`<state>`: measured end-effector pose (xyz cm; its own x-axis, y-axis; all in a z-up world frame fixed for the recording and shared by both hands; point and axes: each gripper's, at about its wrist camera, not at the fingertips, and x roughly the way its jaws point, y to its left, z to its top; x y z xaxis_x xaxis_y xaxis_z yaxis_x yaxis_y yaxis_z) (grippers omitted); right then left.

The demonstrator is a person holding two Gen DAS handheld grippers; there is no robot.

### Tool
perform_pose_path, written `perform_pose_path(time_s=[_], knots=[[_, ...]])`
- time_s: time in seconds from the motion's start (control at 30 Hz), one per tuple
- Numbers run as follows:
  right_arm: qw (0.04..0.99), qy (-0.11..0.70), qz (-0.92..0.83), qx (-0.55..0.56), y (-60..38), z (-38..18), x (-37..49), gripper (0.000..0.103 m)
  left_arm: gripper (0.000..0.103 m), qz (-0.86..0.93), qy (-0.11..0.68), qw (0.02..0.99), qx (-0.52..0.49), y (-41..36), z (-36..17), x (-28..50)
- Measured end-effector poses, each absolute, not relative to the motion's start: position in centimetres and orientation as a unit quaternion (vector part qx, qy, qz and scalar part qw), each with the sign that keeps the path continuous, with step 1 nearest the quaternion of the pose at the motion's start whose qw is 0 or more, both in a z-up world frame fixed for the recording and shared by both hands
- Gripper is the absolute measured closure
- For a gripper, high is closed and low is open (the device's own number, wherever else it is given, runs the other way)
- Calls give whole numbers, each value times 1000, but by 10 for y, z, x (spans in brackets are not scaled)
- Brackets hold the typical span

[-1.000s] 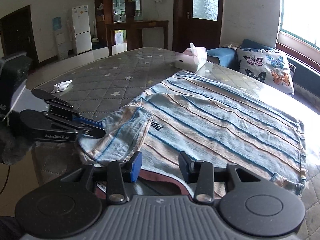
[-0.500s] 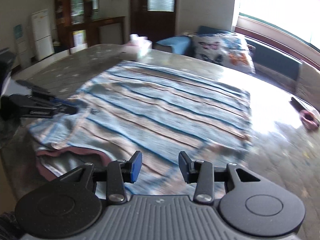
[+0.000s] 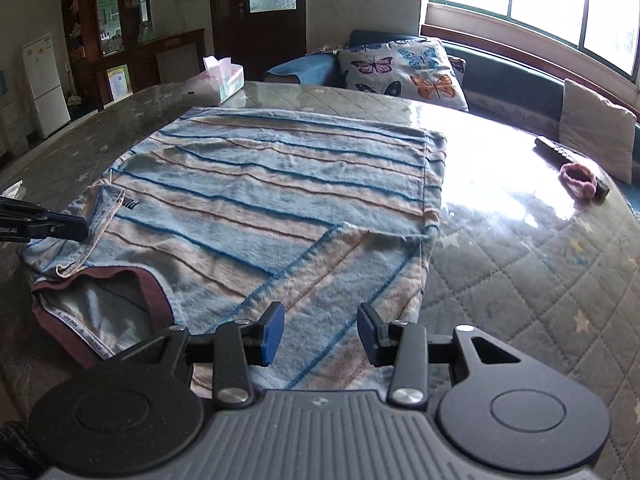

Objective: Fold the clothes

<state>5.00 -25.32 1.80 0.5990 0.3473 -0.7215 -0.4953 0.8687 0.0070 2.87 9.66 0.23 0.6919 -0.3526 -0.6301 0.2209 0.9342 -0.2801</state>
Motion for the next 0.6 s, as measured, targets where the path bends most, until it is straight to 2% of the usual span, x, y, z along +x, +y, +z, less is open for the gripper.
perform_pose_path(time_s=[0.1,0.33,0.6], knots=[[885,385,240,-101,-253,15,46,63,72,-163,362,913,-94,94,3,24],[877,388,258,-118,-254,17,28,62,71,-183,369,909,-69,94,15,5],[857,388,290,-175,-262,28,-6,61,48,-192,347,915,76,87,30,-34]])
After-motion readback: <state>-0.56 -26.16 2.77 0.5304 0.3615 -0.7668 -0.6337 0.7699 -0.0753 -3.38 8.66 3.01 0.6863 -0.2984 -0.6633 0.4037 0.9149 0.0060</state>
